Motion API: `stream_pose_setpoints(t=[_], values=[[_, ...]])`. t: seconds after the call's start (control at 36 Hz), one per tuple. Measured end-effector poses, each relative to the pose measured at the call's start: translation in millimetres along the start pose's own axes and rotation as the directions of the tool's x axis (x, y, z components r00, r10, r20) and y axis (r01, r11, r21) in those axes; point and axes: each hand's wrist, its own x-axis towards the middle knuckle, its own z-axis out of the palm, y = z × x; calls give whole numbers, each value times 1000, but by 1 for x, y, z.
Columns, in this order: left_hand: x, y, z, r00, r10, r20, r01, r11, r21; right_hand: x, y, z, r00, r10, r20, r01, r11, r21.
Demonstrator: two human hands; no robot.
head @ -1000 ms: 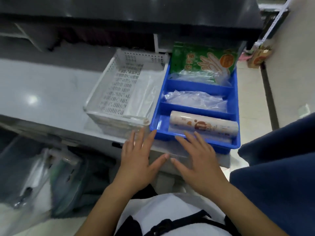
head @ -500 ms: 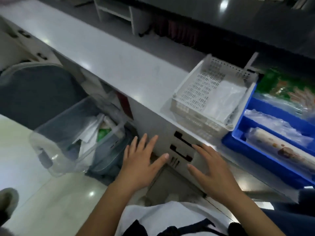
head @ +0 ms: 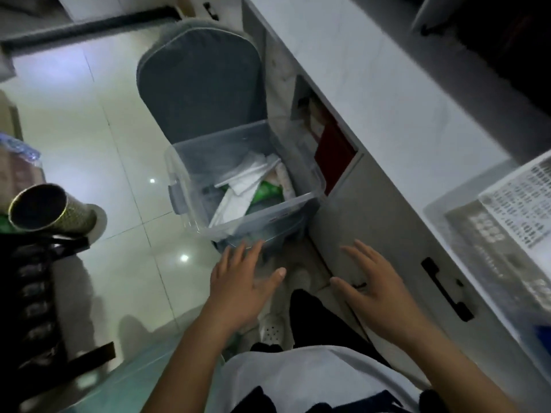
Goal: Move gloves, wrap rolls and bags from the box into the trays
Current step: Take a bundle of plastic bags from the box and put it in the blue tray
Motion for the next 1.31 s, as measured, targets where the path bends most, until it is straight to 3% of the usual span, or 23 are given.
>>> stream_pose_setpoints(t=[0.22, 0.33, 0.47, 0.61, 0.78, 0.89, 0.97, 1.11, 1.19, 1.31], values=[[47, -5, -46, 994, -104, -34, 104, 994, -26, 108, -34, 3, 976, -161, 148, 150, 985, 82], [80, 2, -75, 983, -182, -18, 183, 981, 67, 172, -50, -8, 959, -215, 186, 198, 975, 106], [118, 18, -104, 987, -158, 0, 156, 979, 128, 246, -61, -12, 946, -245, 214, 198, 956, 217], [159, 15, -116, 984, -181, 6, 178, 972, 151, 307, -59, 3, 933, -206, 296, 153, 970, 192], [195, 0, -115, 977, -175, 123, 150, 971, 186, 347, -54, 24, 917, -143, 373, 107, 987, 117], [229, -26, -114, 964, -181, 192, 144, 971, 190, 363, -55, 38, 850, -32, 525, 39, 999, -2], [262, -57, -109, 964, -166, 209, 153, 985, 78, 372, -65, 46, 814, -6, 581, 11, 1000, -5], [320, -98, -92, 961, -207, 181, 242, 950, -200, 392, -85, 66, 857, -49, 513, 54, 999, 6], [356, -131, -71, 977, -187, 103, 210, 929, -306, 412, -81, 99, 858, 62, 510, -57, 998, -25], [406, -165, -48, 987, -153, 46, 159, 945, -287, 433, -53, 158, 739, 321, 593, -140, 933, -331]])
